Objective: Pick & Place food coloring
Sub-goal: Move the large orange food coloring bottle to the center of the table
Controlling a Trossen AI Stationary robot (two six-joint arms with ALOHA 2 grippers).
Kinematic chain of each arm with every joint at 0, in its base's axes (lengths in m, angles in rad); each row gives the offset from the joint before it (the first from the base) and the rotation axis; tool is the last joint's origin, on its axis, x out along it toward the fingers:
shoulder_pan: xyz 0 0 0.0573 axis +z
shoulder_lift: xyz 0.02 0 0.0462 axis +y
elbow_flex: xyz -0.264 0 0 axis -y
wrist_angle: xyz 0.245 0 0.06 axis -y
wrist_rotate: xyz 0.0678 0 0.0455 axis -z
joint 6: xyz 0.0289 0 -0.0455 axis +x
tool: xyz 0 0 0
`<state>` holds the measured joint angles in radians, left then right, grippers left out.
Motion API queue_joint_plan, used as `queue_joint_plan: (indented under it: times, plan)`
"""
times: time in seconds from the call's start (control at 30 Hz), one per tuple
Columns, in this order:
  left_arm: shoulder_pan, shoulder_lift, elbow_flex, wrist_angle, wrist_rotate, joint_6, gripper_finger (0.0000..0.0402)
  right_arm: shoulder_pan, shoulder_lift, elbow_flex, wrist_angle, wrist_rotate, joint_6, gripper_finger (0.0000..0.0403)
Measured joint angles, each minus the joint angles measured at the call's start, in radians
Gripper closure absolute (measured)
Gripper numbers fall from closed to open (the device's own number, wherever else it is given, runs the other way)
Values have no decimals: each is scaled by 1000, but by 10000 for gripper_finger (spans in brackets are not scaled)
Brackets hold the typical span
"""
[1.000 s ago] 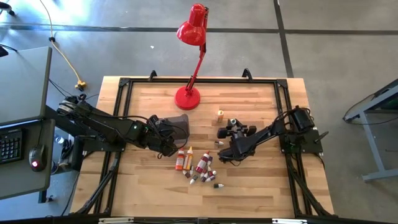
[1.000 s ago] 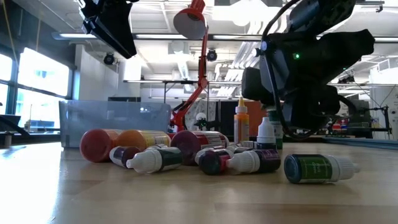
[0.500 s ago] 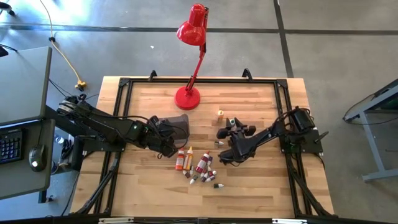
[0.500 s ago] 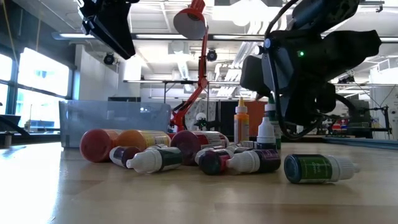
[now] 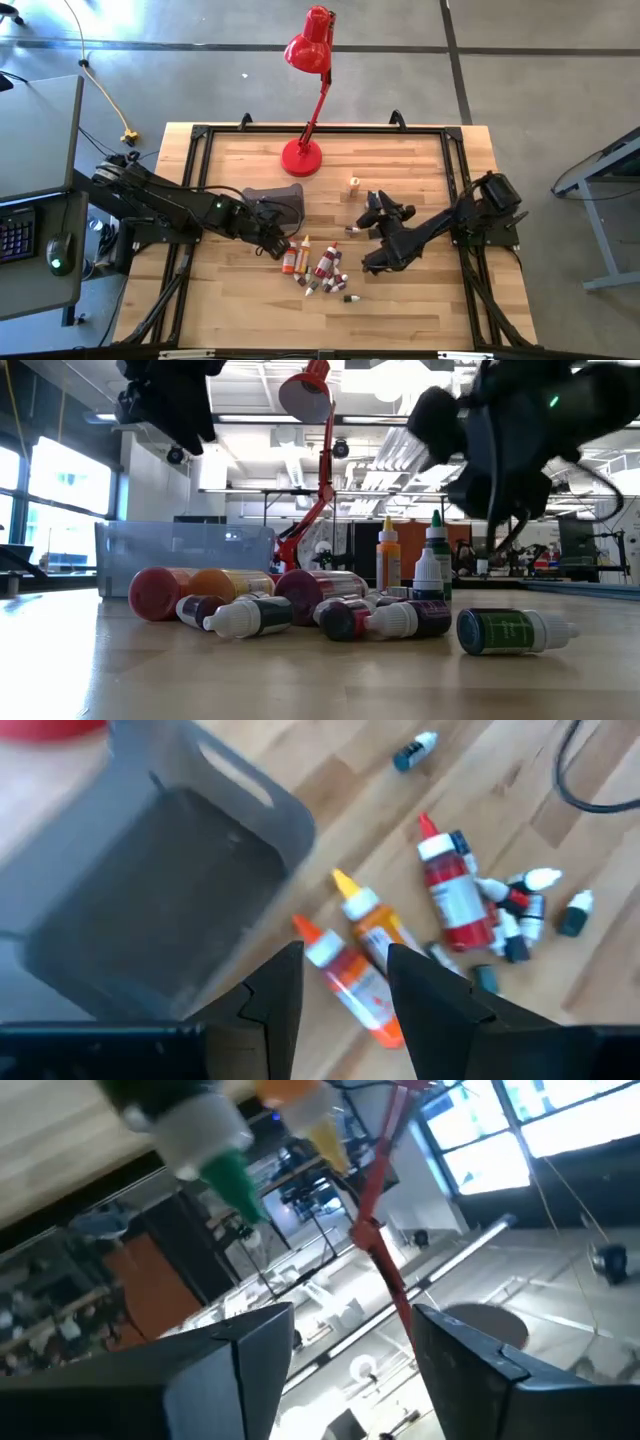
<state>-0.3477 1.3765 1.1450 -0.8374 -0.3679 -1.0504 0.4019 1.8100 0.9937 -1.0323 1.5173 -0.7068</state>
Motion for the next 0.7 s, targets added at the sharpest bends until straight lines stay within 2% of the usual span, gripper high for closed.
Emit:
queue_joint_plan:
  times: [0.2, 0.37, 0.5, 0.6, 0.7]
  plan:
    - [0, 82, -2, 34, 87, -118, 257, 64, -102, 0, 19, 45, 159, 208]
    - [0, 193, -1, 74, 205, -185, 257, 89, -207, 0, 98, 24, 393, 208]
    - [0, 272, -2, 98, 237, -240, 257, 91, -291, 1, 201, -79, 582, 208]
    - [0, 318, 0, 137, 249, -261, 257, 94, -348, 0, 284, -203, 664, 208]
    - [1, 361, 3, 196, 231, -271, 257, 90, -405, 0, 349, -370, 751, 209]
